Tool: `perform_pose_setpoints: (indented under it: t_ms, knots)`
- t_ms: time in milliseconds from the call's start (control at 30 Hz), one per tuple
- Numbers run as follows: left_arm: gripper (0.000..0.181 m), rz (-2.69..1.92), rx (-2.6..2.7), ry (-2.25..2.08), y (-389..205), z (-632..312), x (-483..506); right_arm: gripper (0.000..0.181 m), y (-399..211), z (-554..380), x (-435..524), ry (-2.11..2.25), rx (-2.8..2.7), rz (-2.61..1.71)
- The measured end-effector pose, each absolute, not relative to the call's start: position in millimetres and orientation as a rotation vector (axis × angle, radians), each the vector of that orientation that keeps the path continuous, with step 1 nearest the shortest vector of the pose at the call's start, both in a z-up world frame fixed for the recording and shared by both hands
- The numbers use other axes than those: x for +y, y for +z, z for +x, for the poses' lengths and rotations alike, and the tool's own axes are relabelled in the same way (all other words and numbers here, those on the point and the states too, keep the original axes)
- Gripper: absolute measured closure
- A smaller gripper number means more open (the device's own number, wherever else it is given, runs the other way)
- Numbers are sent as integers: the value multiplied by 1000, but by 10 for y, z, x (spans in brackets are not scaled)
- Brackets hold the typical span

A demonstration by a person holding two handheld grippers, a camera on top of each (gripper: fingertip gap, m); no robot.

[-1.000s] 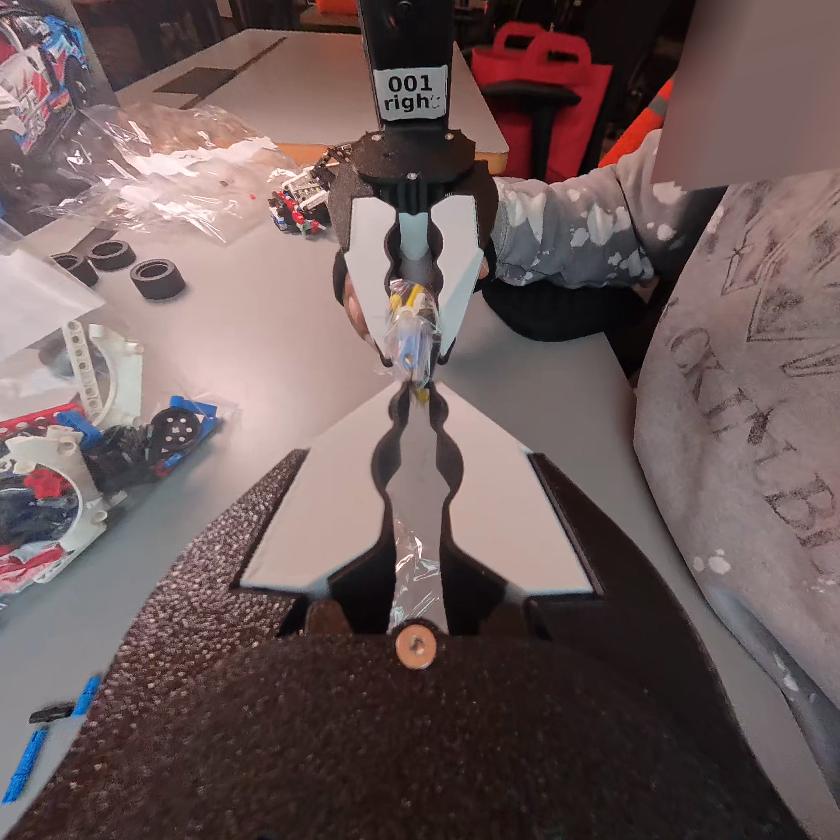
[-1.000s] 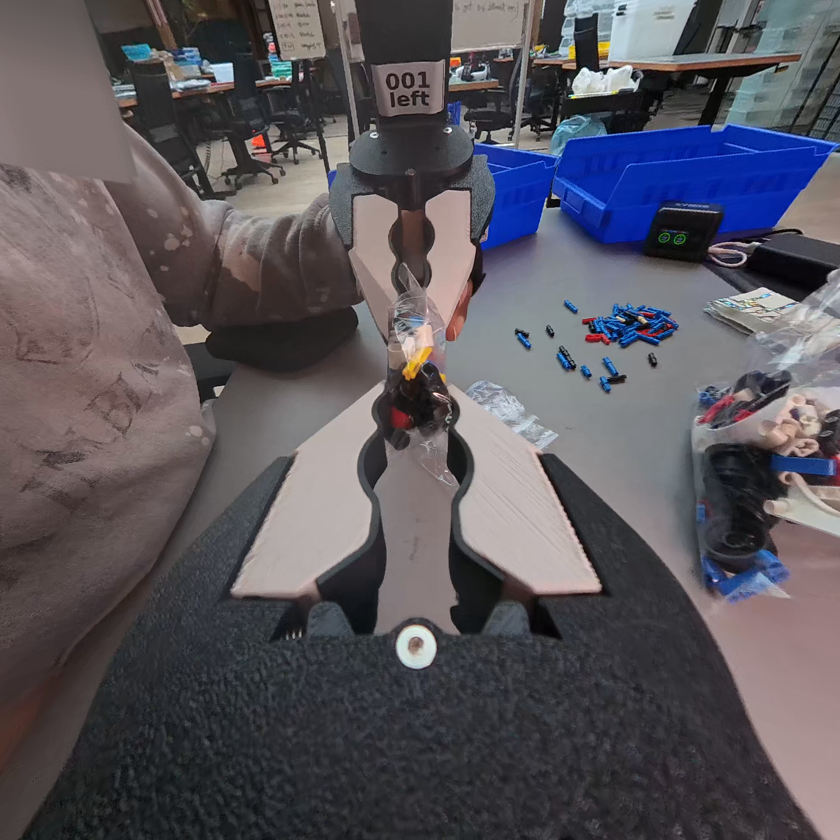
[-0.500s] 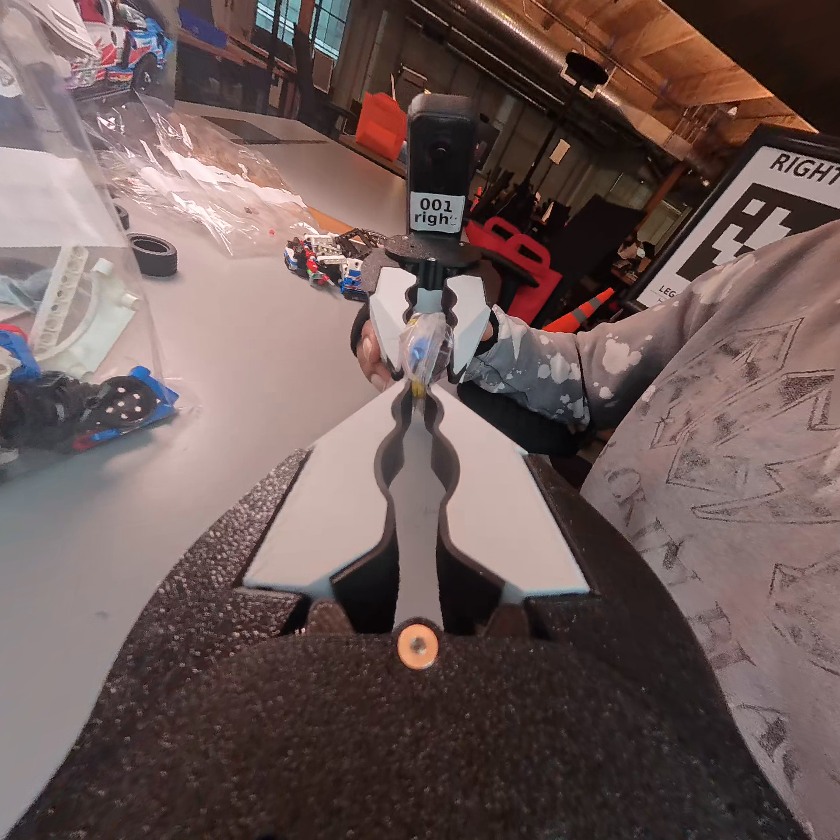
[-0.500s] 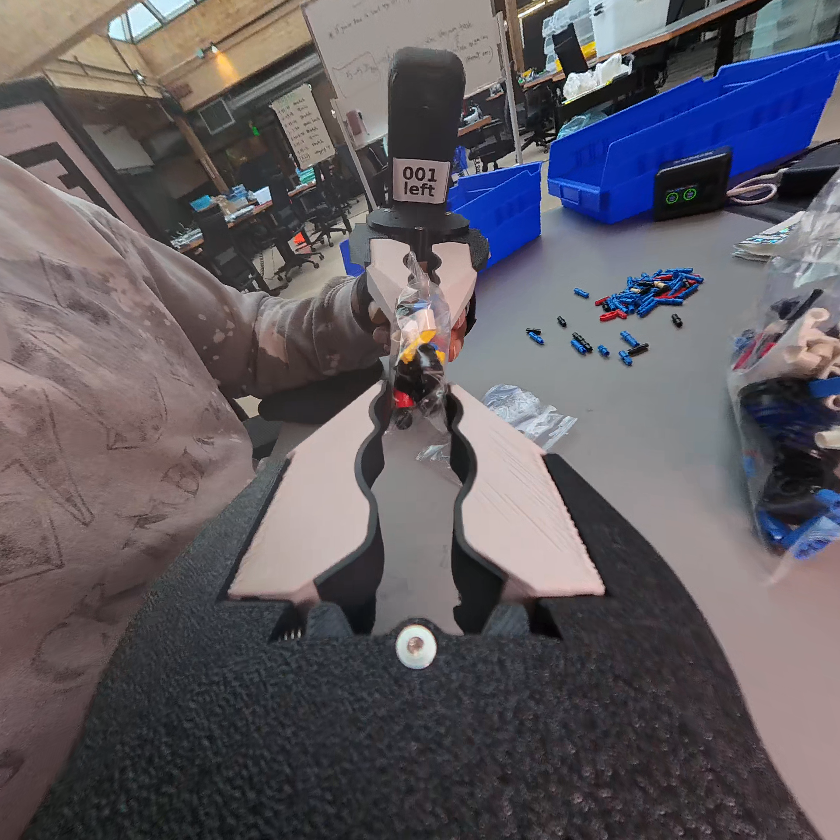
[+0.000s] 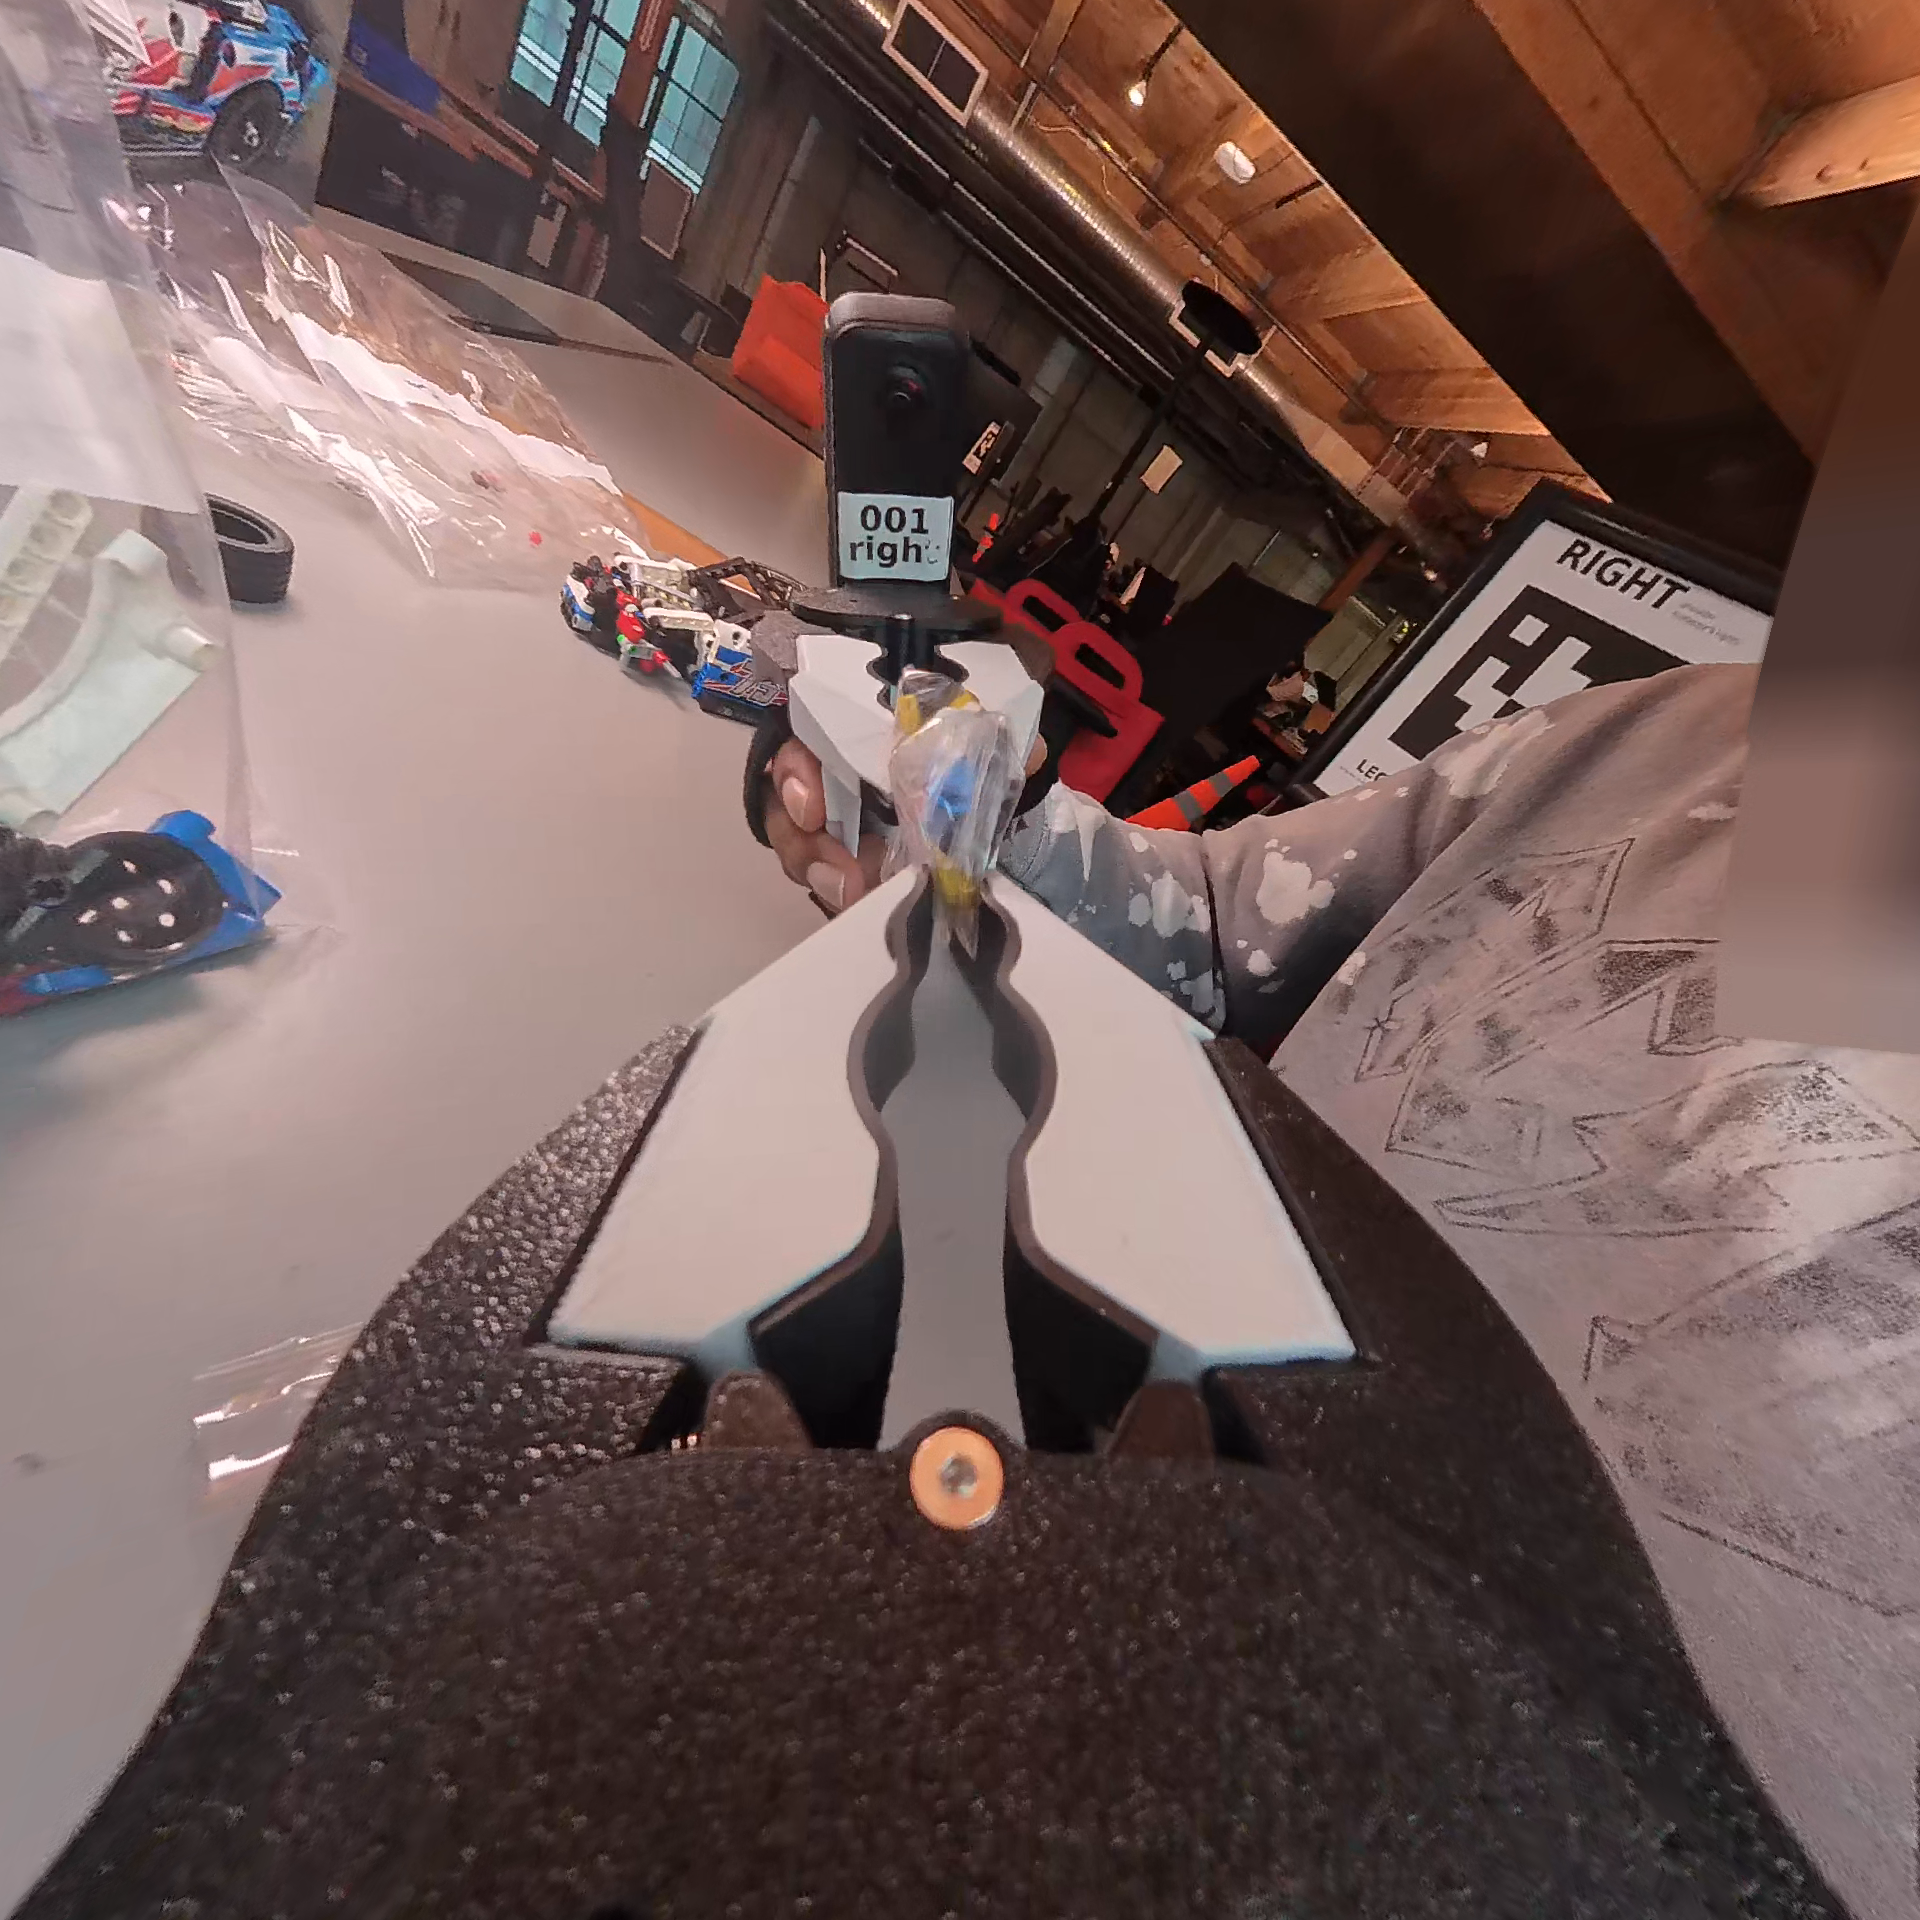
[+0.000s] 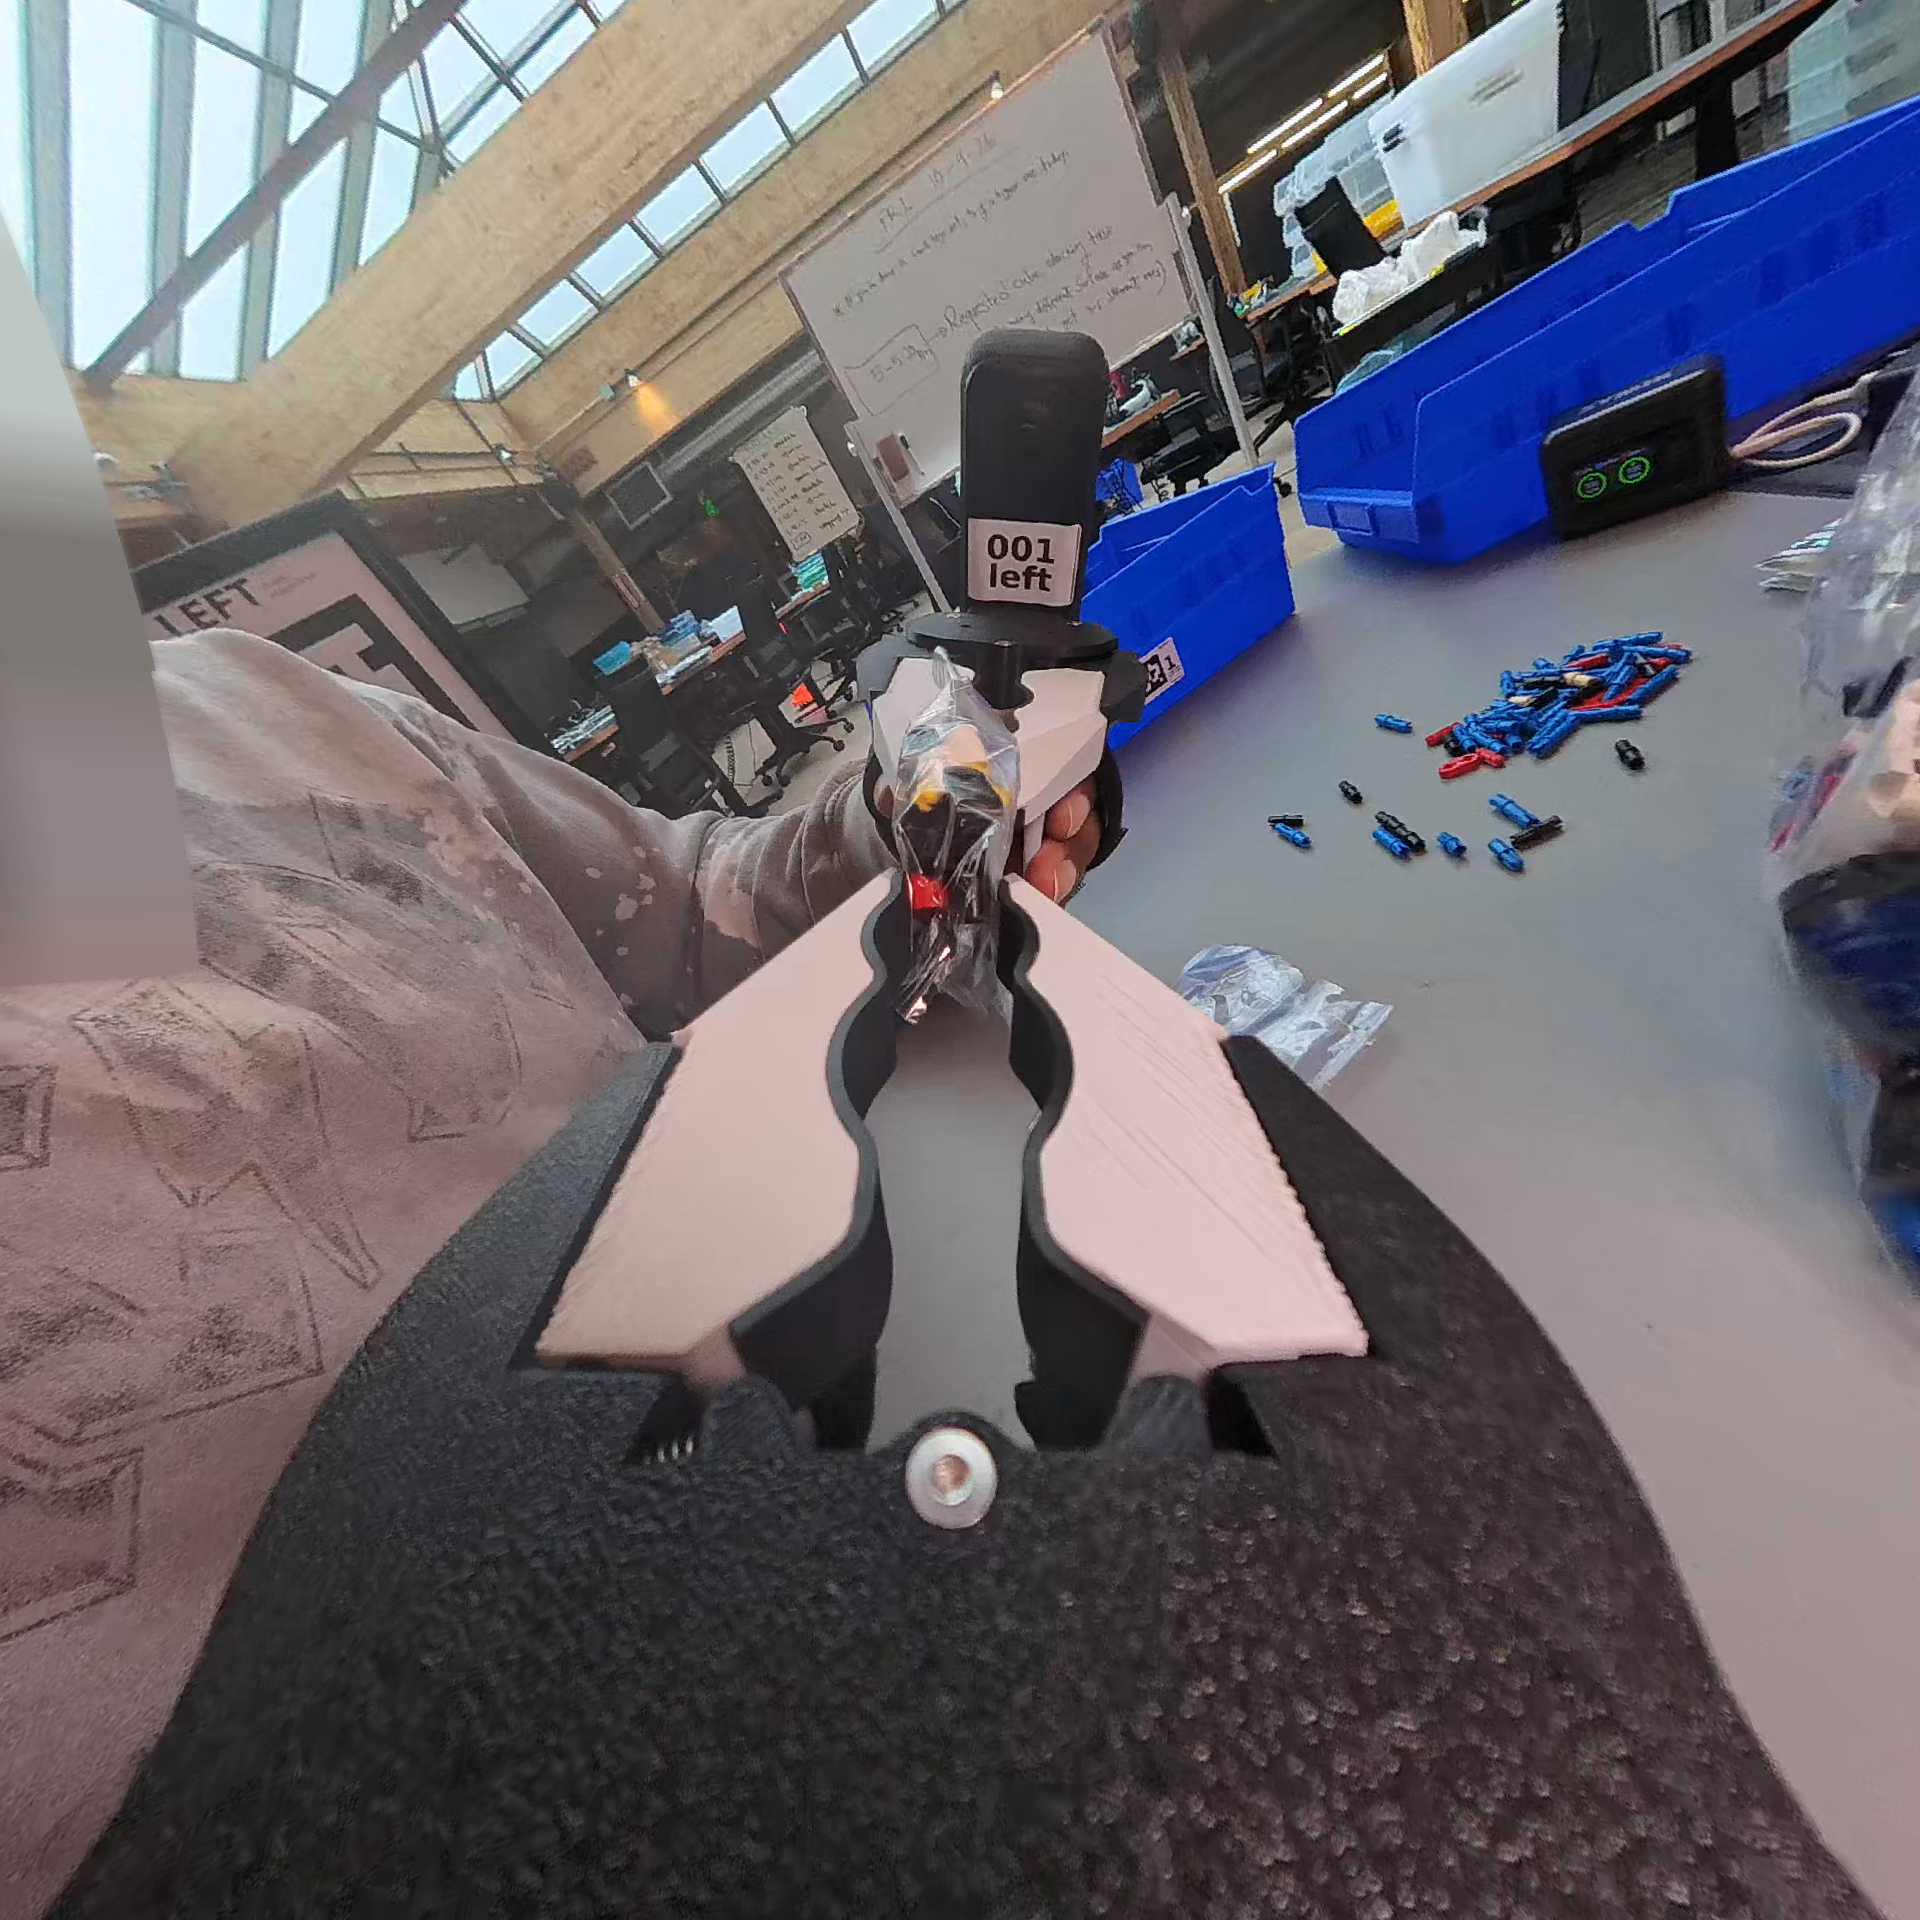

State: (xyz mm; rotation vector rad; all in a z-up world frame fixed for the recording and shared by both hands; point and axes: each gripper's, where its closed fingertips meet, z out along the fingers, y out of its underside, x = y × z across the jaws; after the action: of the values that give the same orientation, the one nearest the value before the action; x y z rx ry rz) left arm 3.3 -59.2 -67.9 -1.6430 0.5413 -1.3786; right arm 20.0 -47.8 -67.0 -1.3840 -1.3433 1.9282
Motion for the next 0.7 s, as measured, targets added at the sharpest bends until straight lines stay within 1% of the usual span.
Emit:
perform_pose_setpoints:
  t_ms: [100,133,167,200,367,433,467,500,600,700]
  knots:
    - [164,-1661,553,-1356,-686,27,-595,167,-700,186,-456,1888,-1346,-1401]
    - [166,-1669,556,-1339,-697,23,-585,167,-701,186,-456,1885,-1348,-1405]
    - [174,-1670,554,-1320,-701,16,-571,167,-699,184,-459,1877,-1353,-1407]
    - [178,-1664,548,-1297,-694,9,-551,166,-692,178,-457,1860,-1356,-1410]
    - [178,-1622,519,-1207,-499,-44,-444,166,-438,130,-354,1696,-1381,-1399]
    - [176,-1588,489,-1113,-366,-148,-347,166,-204,97,-214,1604,-1384,-1384]
    - [167,-1585,471,-1051,-328,-238,-295,166,-25,96,-89,1576,-1363,-1385]
    - [163,-1592,463,-979,-321,-335,-254,166,149,90,63,1522,-1361,-1393]
    - [164,-1617,459,-837,-385,-529,-219,167,616,-9,686,1220,-1394,-1459]
    - [163,-1635,396,-836,-506,-642,-177,166,909,-222,1266,955,-1467,-1565]
